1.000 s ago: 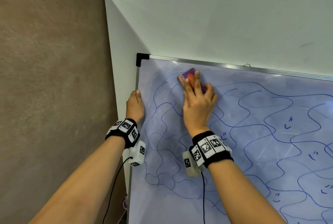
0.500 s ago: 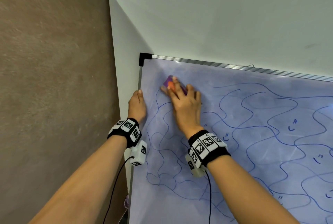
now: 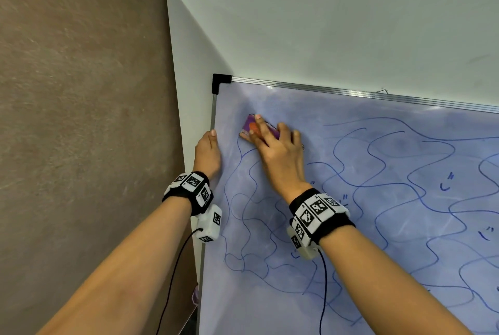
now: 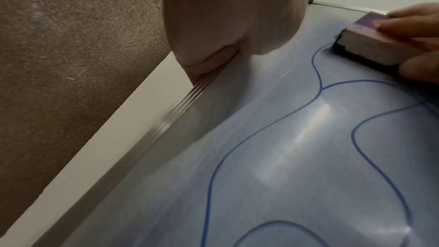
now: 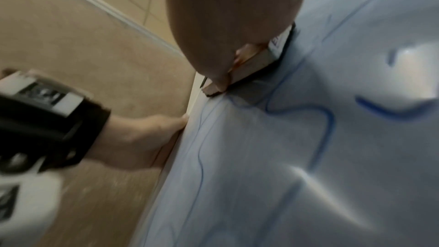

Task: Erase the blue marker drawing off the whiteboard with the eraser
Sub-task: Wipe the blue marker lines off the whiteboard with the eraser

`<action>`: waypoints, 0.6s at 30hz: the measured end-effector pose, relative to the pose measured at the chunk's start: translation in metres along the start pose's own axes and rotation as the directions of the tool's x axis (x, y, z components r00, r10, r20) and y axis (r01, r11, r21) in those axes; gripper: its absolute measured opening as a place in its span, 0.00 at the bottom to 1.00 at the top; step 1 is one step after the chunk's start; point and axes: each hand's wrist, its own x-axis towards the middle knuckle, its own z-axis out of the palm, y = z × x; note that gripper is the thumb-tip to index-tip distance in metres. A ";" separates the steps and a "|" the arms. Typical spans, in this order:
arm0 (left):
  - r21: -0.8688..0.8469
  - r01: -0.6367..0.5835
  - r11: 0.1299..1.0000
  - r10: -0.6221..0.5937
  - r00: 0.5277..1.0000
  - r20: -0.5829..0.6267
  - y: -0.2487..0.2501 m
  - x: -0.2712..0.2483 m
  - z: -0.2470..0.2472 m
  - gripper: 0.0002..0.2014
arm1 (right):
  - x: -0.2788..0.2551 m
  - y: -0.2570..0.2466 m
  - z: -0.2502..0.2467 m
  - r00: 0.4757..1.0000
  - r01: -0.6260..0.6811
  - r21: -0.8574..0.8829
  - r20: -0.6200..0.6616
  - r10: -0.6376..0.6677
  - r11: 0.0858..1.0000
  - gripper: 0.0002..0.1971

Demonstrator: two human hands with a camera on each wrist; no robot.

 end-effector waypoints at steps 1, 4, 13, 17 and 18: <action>-0.004 0.000 1.000 0.000 1.000 0.004 0.000 0.000 0.000 0.20 | 0.000 0.002 -0.002 1.000 0.018 0.005 0.005 -0.018 1.000 0.23; -0.010 -0.004 1.000 0.004 1.000 0.006 0.000 0.000 0.000 0.20 | 0.016 0.009 -0.006 0.999 -0.034 -0.024 0.028 0.034 0.999 0.21; -0.043 -0.001 0.999 0.002 0.999 0.037 -0.004 0.004 -0.001 0.20 | -0.024 -0.022 0.002 0.953 0.129 -0.024 0.279 -0.117 0.991 0.32; -0.021 -0.039 0.999 0.040 0.997 0.060 -0.008 0.007 -0.006 0.21 | -0.005 -0.015 0.000 0.969 0.083 0.001 0.235 -0.081 0.997 0.32; -0.017 -0.047 0.999 0.048 0.997 0.063 -0.009 0.007 -0.007 0.21 | 0.004 -0.013 -0.001 0.977 0.045 0.009 0.209 -0.046 0.999 0.33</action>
